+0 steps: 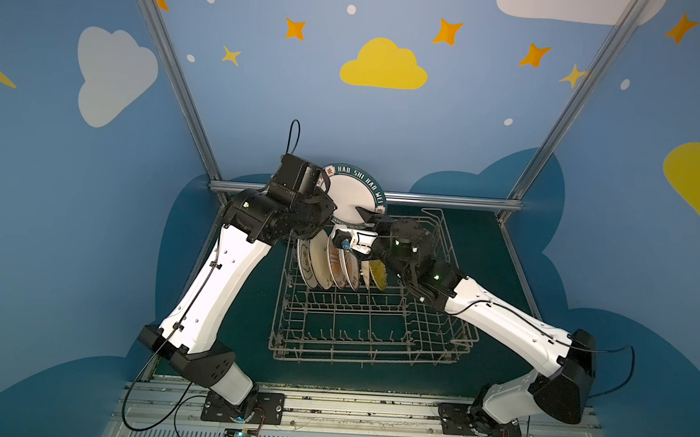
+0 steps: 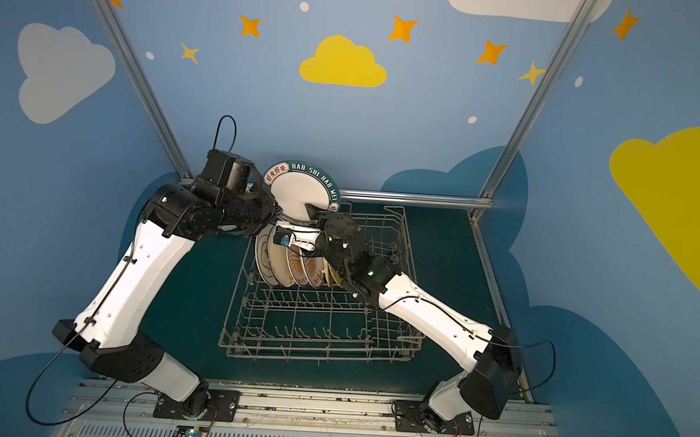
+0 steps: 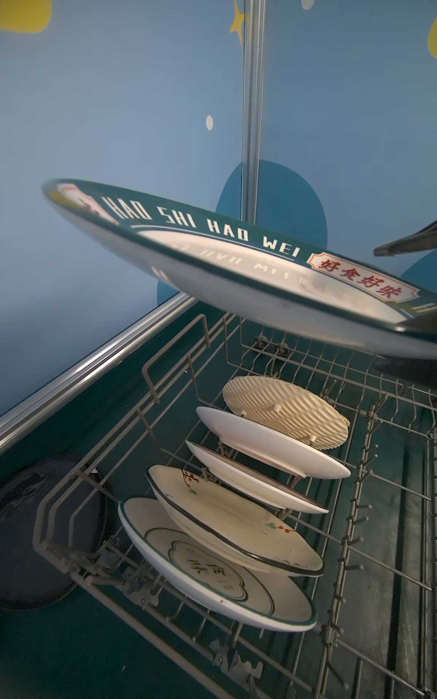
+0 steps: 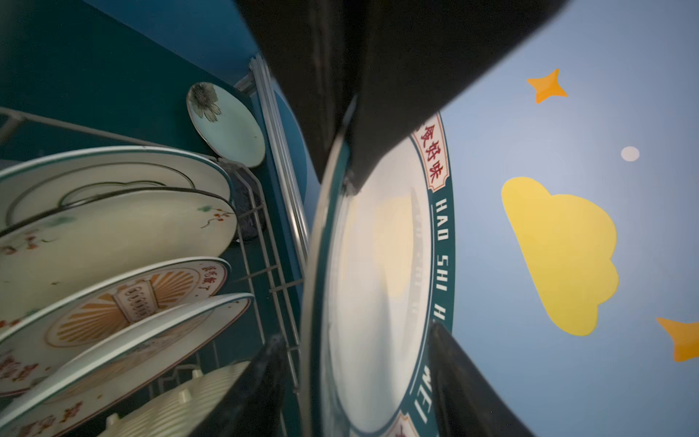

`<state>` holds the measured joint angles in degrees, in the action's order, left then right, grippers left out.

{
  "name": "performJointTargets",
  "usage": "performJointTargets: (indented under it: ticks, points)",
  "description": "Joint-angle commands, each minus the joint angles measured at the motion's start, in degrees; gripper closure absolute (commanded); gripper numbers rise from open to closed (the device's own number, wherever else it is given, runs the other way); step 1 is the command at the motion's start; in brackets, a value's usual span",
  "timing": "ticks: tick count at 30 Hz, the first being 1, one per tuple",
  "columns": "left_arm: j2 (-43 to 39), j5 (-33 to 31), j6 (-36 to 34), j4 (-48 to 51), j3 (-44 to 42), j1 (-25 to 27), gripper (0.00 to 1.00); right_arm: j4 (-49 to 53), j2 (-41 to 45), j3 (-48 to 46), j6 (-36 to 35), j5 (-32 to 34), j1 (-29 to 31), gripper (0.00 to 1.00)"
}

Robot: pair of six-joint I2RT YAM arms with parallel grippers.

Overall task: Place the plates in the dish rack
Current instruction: 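Close the right gripper on the plate's rim beside the left gripper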

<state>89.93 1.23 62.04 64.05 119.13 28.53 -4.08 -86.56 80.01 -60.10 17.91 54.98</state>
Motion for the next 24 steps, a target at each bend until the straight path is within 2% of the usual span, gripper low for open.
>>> performJointTargets:
  ticks: [1, 3, 5, 8, 10, 21, 22, 24]
  points:
    - [-0.9, -2.29, 0.35, -0.98, 2.11, 0.54, 0.96, -3.58, -1.2, 1.82, -3.4, 3.37, 0.82, 0.52]
    - [-0.88, -2.19, 0.45, -0.91, 2.14, 0.56, 0.96, -3.49, -1.31, 1.73, -3.54, 3.04, 1.26, 0.61]
    - [-1.06, -2.11, 0.38, -0.91, 2.03, 0.56, 0.96, -3.11, -1.22, 1.48, -4.0, 2.91, 1.8, 0.76]
    - [-1.16, -2.31, -0.1, -0.92, 1.89, 0.56, 0.96, -4.86, -0.43, -0.14, -4.59, 2.52, 2.73, 0.92]
    - [-1.11, -1.9, -0.19, -1.0, 1.68, 0.57, 0.96, -4.81, -0.15, -0.44, -4.84, 2.34, 3.19, 1.0]
    - [-2.6, -0.81, -0.25, -2.82, -0.91, 0.12, 0.94, -6.35, -0.16, -1.26, -6.44, 3.33, 4.08, 1.0]
    - [-2.78, -0.8, -0.34, -3.03, -1.22, 0.04, 0.9, -6.55, -0.11, -1.26, -6.36, 3.48, 4.07, 1.0]
    - [-3.14, -0.81, -0.59, -3.18, -1.48, -0.35, 0.71, -6.56, -0.12, -1.13, -6.05, 3.98, 4.08, 1.0]
